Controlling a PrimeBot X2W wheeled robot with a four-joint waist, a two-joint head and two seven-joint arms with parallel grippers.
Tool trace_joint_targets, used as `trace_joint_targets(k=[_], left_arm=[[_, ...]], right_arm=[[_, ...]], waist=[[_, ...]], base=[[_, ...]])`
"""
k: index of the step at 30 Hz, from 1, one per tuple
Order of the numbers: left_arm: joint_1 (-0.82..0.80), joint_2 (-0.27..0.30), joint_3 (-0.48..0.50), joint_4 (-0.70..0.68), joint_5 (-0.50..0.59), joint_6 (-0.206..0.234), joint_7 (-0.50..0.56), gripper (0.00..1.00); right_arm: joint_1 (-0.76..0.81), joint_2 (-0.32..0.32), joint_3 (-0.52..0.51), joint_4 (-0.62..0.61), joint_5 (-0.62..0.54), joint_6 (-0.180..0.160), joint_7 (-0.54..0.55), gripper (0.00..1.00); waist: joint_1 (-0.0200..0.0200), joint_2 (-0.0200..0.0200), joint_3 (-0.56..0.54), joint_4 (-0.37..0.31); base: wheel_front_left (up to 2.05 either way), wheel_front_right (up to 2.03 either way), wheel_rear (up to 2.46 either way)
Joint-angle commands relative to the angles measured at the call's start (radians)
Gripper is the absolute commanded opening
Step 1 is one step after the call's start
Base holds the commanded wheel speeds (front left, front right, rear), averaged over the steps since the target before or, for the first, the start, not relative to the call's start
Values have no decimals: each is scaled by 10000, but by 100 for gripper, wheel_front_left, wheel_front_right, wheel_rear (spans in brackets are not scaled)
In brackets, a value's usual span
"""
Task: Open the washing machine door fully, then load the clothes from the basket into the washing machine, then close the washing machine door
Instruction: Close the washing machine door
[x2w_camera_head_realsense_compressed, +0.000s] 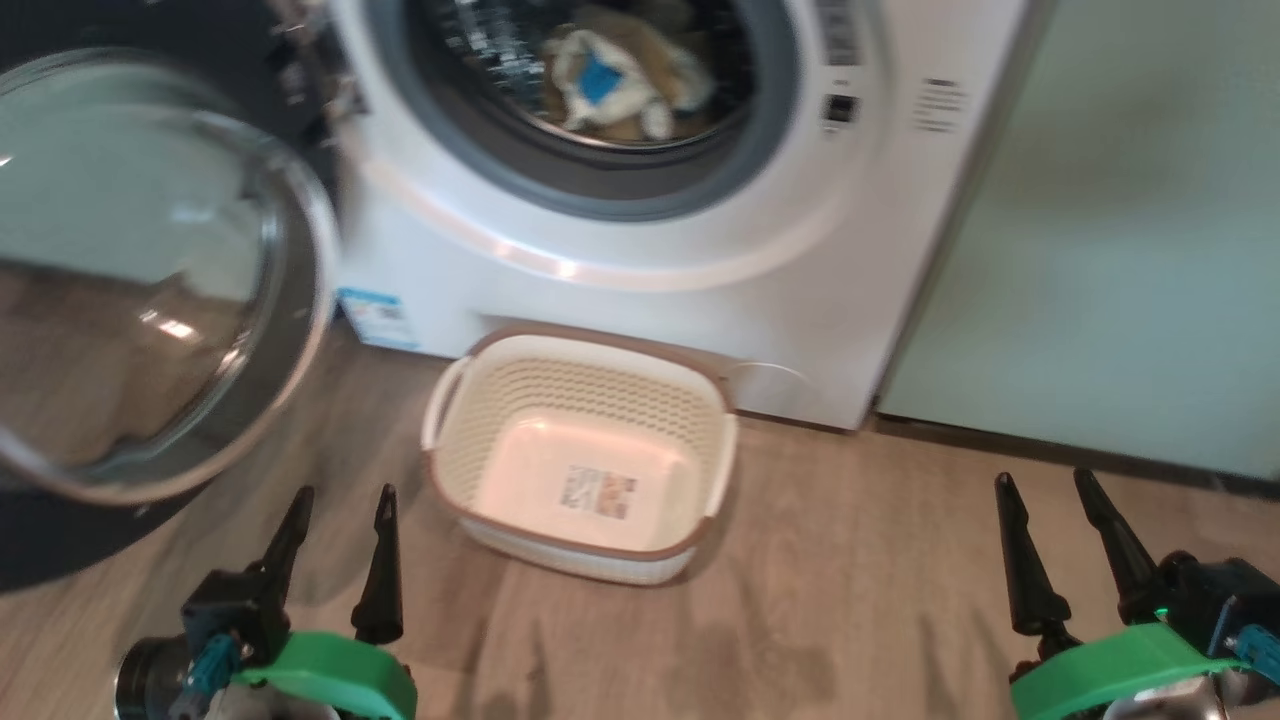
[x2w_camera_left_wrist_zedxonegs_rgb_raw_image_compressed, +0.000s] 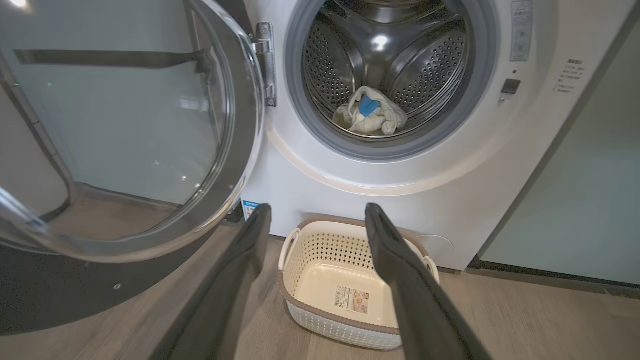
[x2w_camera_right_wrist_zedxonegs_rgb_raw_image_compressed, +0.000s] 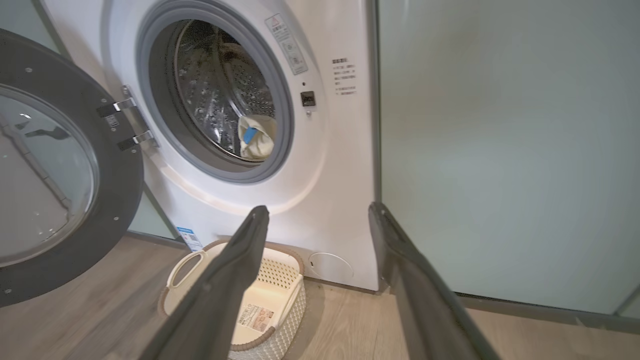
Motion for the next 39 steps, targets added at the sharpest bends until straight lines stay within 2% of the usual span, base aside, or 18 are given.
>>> trace_joint_targets(k=[1,9,16,29,30,31,39], left_arm=[[-516,94,440,-225,-15,120,-110,100],[-451,22,385,-136,-51,78,-212,100],[-369,-28,401,-114,-103,96,-272,100],[-261,-25,442,-144,-193,22,-358,100],[-259,-27,449,-155,-217,11,-361,63],[-259,-42,455,-177,-269,-23,-364,0],[-296,-84,447,-472,-475,-498,-470,0]], right_arm=[[-192,-159,201,-395,-94,2,46,100],[-136,-224,228,-465,-104,2,165,100],[-68,-228,300,-470,-78,2,228,100],[-34,-203,400,-438,-60,2,271,100],[-32,-200,404,-431,-57,2,269,100],[-34,-197,407,-428,-55,2,266,100],[-44,-174,360,-452,-77,2,243,100]], waist=[[0,0,19,598],[0,0,-60,2021],[0,0,-147,2848],[0,0,-263,3113],[0,0,-268,3104],[0,0,-266,3096],[0,0,-225,3076]], base=[[0,0,0],[0,0,0],[0,0,0],[0,0,0],[0,0,0],[0,0,0],[0,0,0]])
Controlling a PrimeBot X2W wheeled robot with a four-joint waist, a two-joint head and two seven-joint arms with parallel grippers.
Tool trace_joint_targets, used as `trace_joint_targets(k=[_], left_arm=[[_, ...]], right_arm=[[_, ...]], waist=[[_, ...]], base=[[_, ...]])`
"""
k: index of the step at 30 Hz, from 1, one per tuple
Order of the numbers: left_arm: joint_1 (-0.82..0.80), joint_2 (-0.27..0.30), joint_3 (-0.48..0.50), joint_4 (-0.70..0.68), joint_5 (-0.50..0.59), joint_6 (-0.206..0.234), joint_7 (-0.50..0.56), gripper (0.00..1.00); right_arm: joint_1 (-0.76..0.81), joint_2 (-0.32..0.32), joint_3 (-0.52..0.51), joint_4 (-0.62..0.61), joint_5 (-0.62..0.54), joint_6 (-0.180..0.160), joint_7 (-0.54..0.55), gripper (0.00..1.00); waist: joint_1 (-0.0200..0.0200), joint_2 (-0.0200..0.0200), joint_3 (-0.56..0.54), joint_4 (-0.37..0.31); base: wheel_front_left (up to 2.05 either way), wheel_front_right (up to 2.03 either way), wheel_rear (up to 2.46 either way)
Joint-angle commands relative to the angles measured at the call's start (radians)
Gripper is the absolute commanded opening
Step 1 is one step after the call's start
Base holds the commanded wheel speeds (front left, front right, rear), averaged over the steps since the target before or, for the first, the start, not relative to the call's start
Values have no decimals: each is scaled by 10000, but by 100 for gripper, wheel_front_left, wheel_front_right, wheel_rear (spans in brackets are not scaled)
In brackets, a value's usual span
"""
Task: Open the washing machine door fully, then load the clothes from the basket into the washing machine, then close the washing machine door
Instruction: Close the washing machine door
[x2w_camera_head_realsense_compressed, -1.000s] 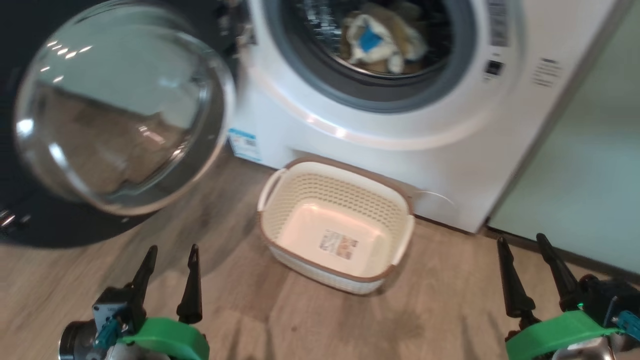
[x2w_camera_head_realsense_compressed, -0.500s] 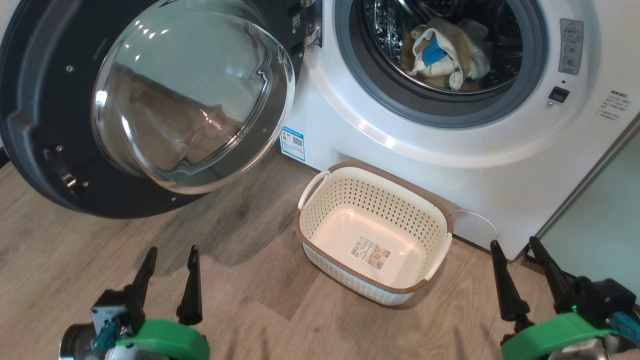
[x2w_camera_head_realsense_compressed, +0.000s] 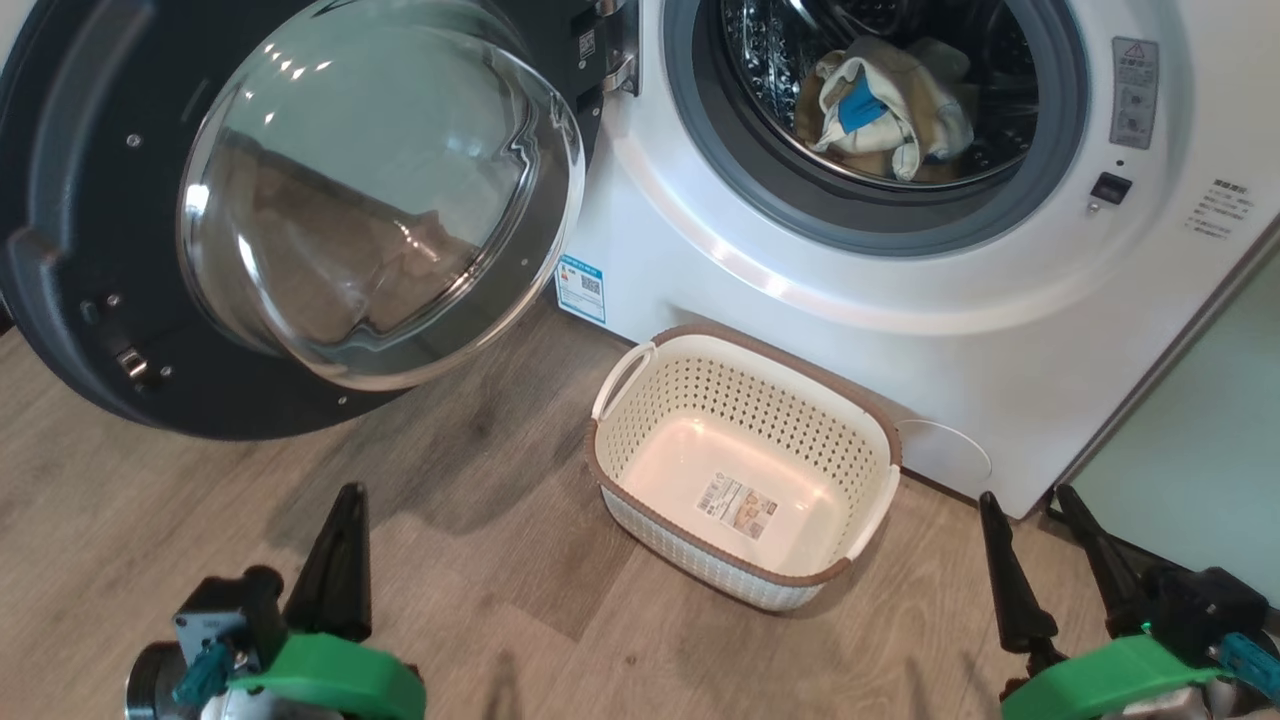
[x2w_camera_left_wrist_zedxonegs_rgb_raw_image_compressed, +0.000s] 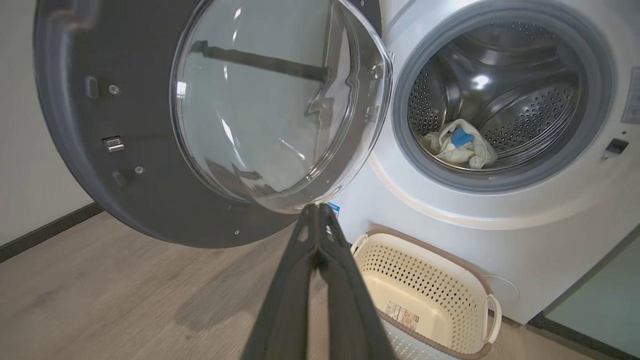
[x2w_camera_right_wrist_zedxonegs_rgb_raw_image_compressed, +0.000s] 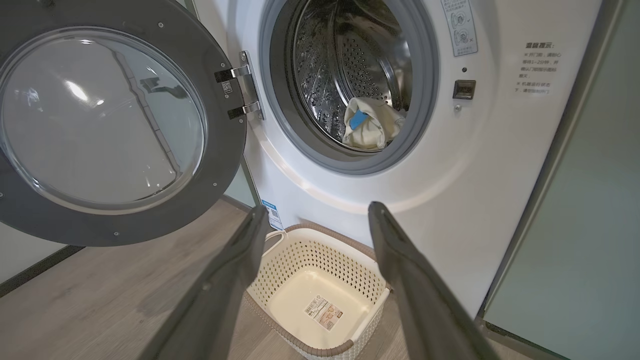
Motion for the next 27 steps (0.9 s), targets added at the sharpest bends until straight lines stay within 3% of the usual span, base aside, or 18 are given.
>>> trace_joint_targets(k=[1,6,10,14,17,20,27], left_arm=[[-406,63,475,-447,-43,-92,-136,0],[-764,-358,827,-1669,-339,-918,-213,0],[-1405,-1302,1909,-3272,-1058,-2127,-219,0],[-2307,-1756,3229,-4248,-2039,-3312,-221,0],[-3237,-1574,4156,-4496,-2806,-4003,-222,0],[-4266,-1068,4885,-4386,-3498,-4321,-186,0],[-6944,255,6503,-1952,-6200,-4239,678,0]], right_arm=[[-251,-101,140,-360,-25,2,-22,100],[-239,-109,92,-401,-34,2,-19,100],[-227,-122,-15,-449,-56,2,-15,100],[-180,-117,-120,-517,-100,2,30,100],[-188,-124,-126,-556,-119,2,90,100],[-181,-117,-145,-593,-131,2,112,100],[-162,-142,-68,-643,-139,2,125,100]], waist=[[0,0,14,8],[0,0,68,36],[0,0,119,133],[0,0,137,288],[0,0,131,350],[0,0,113,401],[0,0,152,402]], base=[[0,0,0],[0,0,0],[0,0,0],[0,0,0],[0,0,0],[0,0,0],[0,0,0]])
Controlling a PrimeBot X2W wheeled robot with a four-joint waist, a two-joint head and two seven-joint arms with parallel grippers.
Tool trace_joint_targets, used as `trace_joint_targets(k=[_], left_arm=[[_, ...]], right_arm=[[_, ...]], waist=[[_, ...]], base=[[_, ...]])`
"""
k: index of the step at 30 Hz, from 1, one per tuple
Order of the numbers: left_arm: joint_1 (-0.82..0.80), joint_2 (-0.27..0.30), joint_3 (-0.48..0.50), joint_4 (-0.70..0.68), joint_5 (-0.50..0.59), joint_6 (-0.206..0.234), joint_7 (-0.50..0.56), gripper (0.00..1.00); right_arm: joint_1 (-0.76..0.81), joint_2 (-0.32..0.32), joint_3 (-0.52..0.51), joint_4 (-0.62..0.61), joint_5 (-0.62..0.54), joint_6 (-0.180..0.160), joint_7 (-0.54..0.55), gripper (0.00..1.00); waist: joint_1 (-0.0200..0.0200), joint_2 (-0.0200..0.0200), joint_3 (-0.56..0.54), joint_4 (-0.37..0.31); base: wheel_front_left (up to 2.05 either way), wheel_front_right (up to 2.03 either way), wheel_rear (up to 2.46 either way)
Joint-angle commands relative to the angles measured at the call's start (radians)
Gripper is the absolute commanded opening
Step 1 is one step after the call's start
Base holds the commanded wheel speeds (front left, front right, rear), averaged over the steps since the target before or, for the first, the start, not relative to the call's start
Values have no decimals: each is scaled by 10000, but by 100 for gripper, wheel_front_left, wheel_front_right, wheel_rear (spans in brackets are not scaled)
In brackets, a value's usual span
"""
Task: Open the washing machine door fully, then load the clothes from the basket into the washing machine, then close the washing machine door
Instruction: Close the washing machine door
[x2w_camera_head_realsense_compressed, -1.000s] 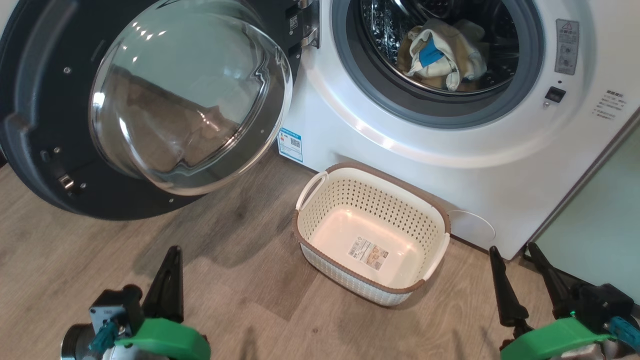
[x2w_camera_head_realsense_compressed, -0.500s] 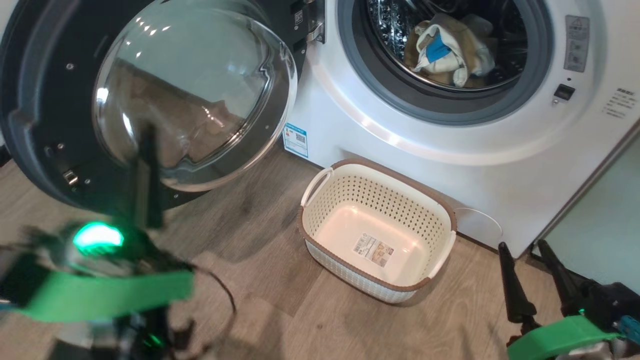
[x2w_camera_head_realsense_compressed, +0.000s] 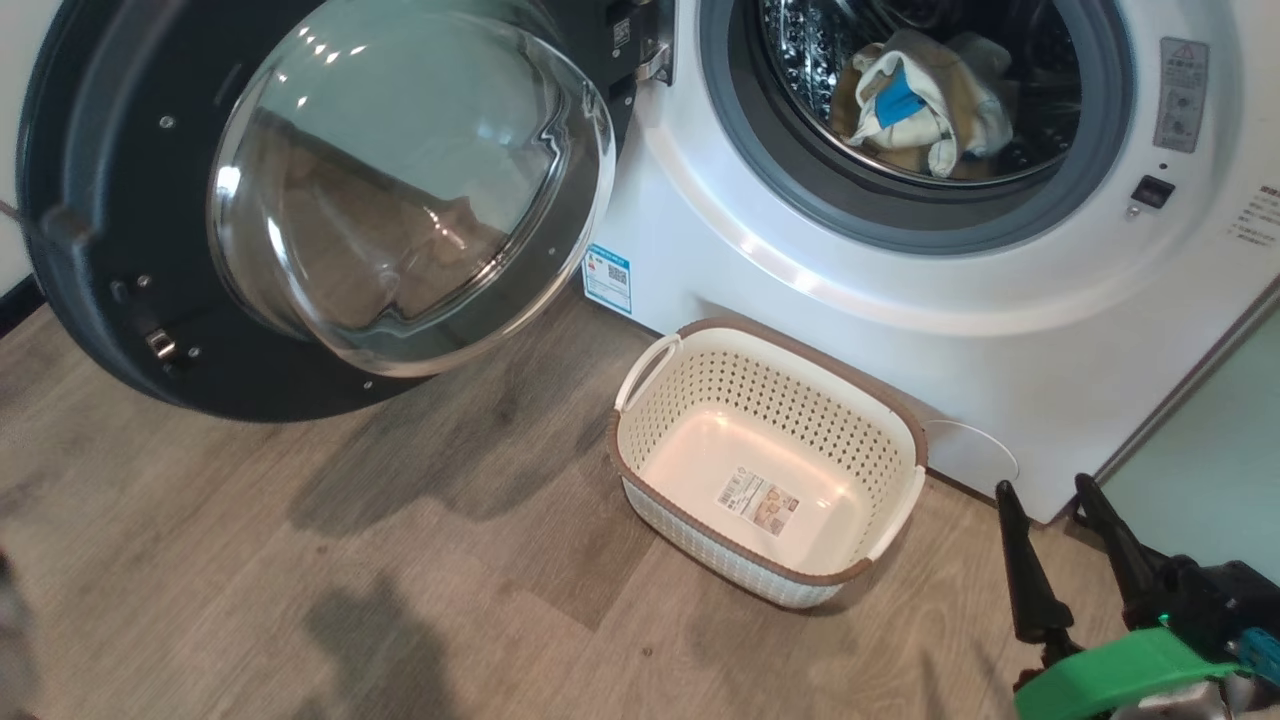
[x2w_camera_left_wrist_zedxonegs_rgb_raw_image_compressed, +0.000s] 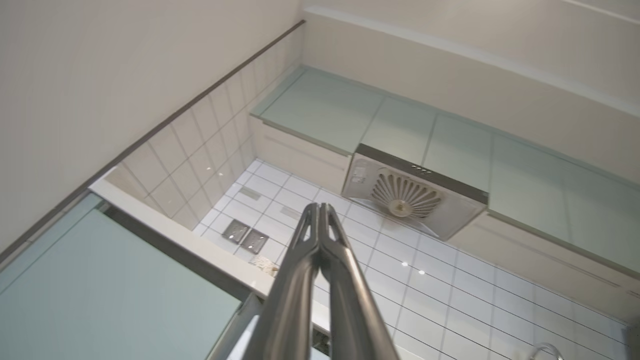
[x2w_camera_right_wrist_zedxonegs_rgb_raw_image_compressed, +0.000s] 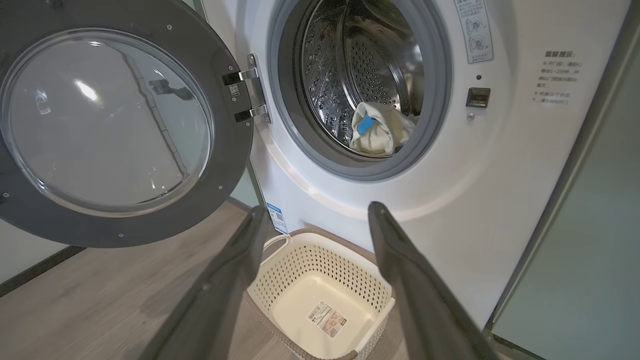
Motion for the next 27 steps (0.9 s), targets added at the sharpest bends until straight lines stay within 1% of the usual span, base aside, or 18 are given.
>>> trace_joint_targets(k=[1,2,4,5,6,7,10,14,19,23,27], left_arm=[[-868,929,775,732,-545,93,380,0],[-1098,1214,940,1328,-753,150,596,0],[-1645,1478,1306,2455,-1441,210,865,0],[-1789,1701,1371,3011,-1611,224,1087,0],[-1957,1901,1482,3556,-1748,207,1204,0],[-1957,1901,1482,3556,-1748,207,1204,0],[-2241,2429,1508,5142,-1965,194,1692,0],[-2483,2703,1544,7114,-2337,199,2207,0],[-2489,2886,1902,9283,-2763,144,2500,0],[-2368,2965,2034,10349,-2918,2,2659,0],[-2328,2987,2010,10953,-3032,-185,2921,0]], right_arm=[[-180,-163,226,-385,-29,2,37,100],[-187,-180,239,-386,-22,2,36,100],[-179,-199,223,-390,-15,2,44,100],[-170,-214,216,-392,-14,2,53,100],[-165,-230,219,-401,-11,2,63,100],[-165,-230,219,-401,-11,2,63,100],[-150,-276,219,-417,5,2,85,100],[-188,-300,272,-432,0,2,135,100],[-257,-364,336,-472,18,2,181,100],[-264,-425,319,-494,44,2,229,100],[-267,-485,322,-556,55,2,269,100]], waist=[[0,0,37,-65],[0,0,45,-89],[0,0,72,-128],[0,0,84,-142],[0,0,106,-160],[0,0,106,-160],[0,0,132,-191],[0,0,181,-245],[0,0,268,-386],[0,0,352,-487],[0,0,428,-556]], base=[[0,0,0],[0,0,0],[0,0,0],[0,0,0],[0,0,0],[0,0,0],[0,0,0],[0,0,0],[0,0,0],[0,0,0],[0,0,0]])
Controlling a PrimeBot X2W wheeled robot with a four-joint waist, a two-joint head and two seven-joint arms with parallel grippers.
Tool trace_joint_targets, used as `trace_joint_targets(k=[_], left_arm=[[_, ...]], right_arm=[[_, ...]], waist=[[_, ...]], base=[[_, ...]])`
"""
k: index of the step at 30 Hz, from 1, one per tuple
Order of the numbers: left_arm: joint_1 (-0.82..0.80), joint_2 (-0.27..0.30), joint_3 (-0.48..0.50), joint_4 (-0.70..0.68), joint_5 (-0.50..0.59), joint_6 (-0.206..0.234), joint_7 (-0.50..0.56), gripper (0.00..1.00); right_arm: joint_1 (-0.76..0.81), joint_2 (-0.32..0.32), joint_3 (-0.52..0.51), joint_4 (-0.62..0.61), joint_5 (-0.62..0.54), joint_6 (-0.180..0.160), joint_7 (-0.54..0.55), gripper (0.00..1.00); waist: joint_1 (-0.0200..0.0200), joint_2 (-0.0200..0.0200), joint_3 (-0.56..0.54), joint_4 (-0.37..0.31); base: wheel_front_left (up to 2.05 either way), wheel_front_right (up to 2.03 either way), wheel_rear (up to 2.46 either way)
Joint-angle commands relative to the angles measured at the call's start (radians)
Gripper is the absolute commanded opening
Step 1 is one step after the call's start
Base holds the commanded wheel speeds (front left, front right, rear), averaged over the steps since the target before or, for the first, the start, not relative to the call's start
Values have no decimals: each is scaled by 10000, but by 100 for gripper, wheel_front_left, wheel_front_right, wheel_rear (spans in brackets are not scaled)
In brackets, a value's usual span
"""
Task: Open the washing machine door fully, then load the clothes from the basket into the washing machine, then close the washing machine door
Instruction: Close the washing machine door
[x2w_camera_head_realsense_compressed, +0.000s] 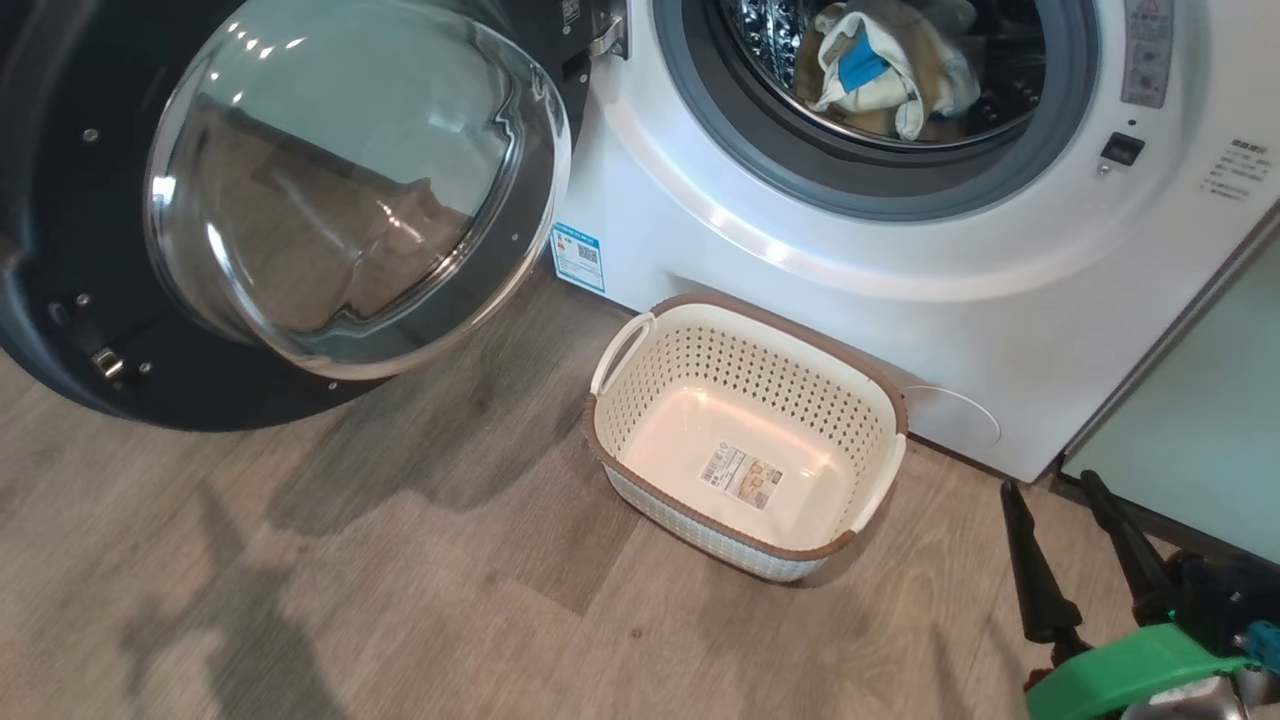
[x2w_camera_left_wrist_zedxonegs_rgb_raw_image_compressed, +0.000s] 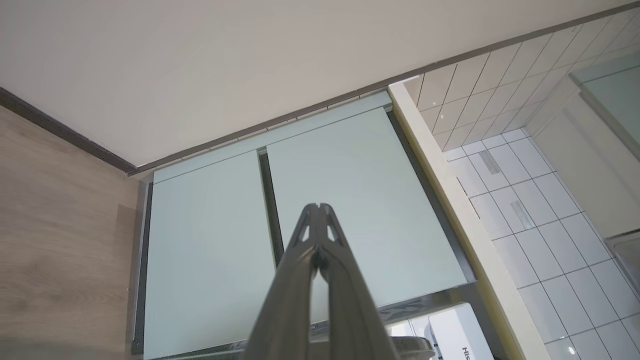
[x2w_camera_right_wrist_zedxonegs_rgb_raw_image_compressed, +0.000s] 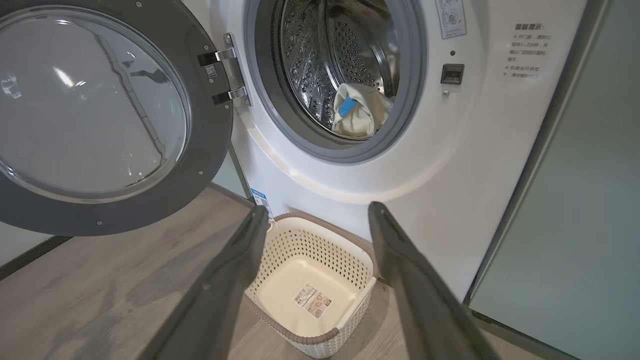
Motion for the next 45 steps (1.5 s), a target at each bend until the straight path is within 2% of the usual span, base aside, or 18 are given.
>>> trace_joint_targets(k=[1,11,31,45], left_arm=[[-216,732,145,-249,-64,-113,157,0],[3,900,-526,350,-50,-262,1703,0],[202,737,-746,659,-174,-381,2407,0],[392,535,-835,258,-492,-462,3201,0]], right_arm=[[-258,-185,191,-399,54,2,36,100],[-314,-286,135,-527,33,2,194,100],[-485,-445,151,-583,67,2,336,100],[-539,-437,124,-614,60,2,341,100]], waist=[[0,0,25,-17],[0,0,266,-75],[0,0,495,-237],[0,0,575,-253]], base=[[0,0,0],[0,0,0],[0,0,0],[0,0,0]])
